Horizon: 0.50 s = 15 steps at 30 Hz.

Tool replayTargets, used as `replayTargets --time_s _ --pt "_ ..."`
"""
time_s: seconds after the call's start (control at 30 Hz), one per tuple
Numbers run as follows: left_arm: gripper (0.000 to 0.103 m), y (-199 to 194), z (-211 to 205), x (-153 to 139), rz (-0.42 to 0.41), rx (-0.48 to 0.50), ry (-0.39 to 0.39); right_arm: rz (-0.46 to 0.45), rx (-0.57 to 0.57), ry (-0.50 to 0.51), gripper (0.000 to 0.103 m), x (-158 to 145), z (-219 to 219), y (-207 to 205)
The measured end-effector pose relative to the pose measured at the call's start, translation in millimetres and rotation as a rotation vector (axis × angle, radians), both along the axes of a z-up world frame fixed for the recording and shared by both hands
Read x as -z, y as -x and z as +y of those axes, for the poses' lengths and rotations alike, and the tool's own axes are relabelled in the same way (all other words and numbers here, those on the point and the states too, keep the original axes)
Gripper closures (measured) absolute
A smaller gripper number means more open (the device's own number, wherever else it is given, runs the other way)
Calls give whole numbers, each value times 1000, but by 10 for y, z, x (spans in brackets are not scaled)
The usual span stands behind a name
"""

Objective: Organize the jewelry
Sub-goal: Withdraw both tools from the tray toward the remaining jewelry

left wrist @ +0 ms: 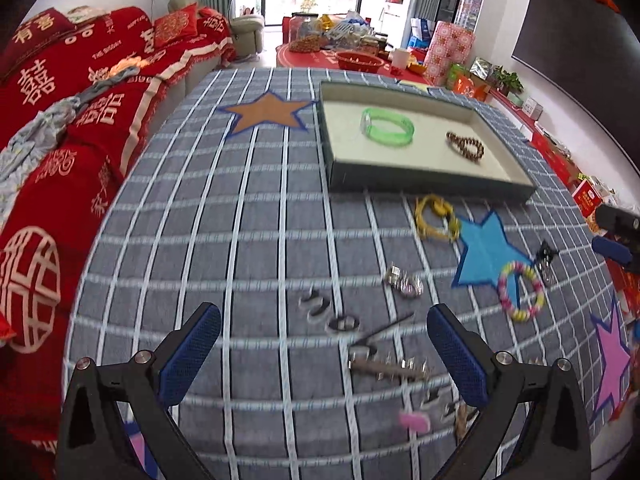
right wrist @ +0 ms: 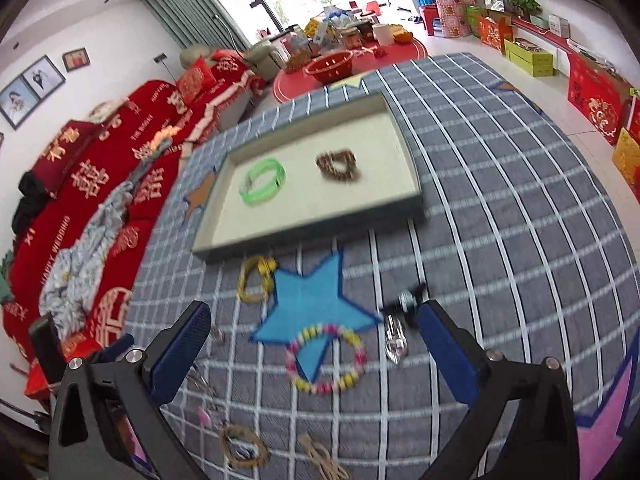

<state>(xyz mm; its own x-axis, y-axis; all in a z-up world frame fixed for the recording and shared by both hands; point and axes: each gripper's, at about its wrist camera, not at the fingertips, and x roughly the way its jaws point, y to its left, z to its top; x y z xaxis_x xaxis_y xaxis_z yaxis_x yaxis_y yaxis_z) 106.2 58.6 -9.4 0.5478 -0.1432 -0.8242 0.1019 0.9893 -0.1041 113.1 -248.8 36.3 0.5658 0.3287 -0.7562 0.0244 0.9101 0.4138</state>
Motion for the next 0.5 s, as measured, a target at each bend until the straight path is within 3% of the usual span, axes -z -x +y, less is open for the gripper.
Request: replayTargets --time_s 0.23,0.5 --pt "0 181 12 255 100 -54 47 98 12 103 0 425 91 412" --pt "0 164 -143 359 176 -128 55 106 38 154 0 509 64 523"
